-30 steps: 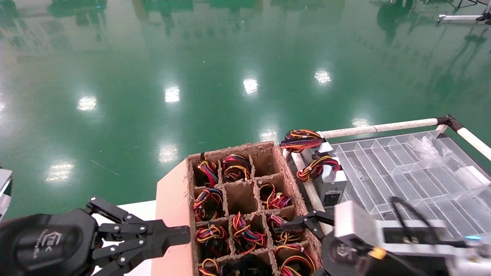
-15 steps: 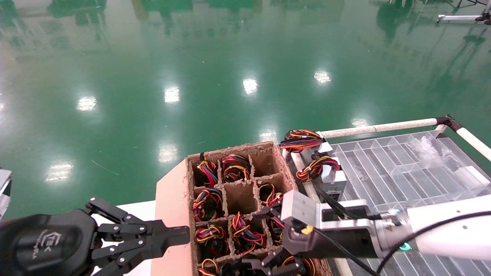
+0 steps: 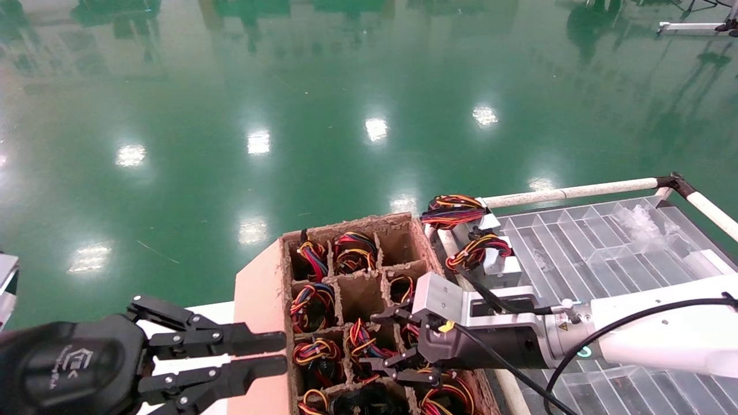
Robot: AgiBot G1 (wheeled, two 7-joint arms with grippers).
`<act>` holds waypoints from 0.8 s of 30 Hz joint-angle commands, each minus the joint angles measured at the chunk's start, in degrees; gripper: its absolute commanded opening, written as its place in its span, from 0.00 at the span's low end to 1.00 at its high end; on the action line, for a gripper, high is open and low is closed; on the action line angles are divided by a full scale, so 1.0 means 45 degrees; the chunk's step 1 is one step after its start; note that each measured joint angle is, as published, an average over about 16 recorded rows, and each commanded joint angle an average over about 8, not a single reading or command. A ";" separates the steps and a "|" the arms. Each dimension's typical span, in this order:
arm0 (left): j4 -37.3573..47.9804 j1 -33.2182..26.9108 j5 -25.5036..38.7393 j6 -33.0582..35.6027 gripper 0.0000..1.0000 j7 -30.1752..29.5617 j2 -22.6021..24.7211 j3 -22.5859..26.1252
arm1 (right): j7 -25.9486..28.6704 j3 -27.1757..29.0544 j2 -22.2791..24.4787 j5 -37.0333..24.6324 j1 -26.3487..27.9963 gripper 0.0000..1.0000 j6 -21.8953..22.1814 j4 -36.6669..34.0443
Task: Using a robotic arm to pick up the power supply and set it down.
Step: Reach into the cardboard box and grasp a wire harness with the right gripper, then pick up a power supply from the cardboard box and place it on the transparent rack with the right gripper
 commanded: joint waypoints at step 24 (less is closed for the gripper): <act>0.0000 -0.0001 -0.0002 -0.0001 1.00 0.0002 -0.0001 0.0004 | 0.0570 0.0868 0.0623 0.1030 -0.0189 0.00 0.0521 0.1274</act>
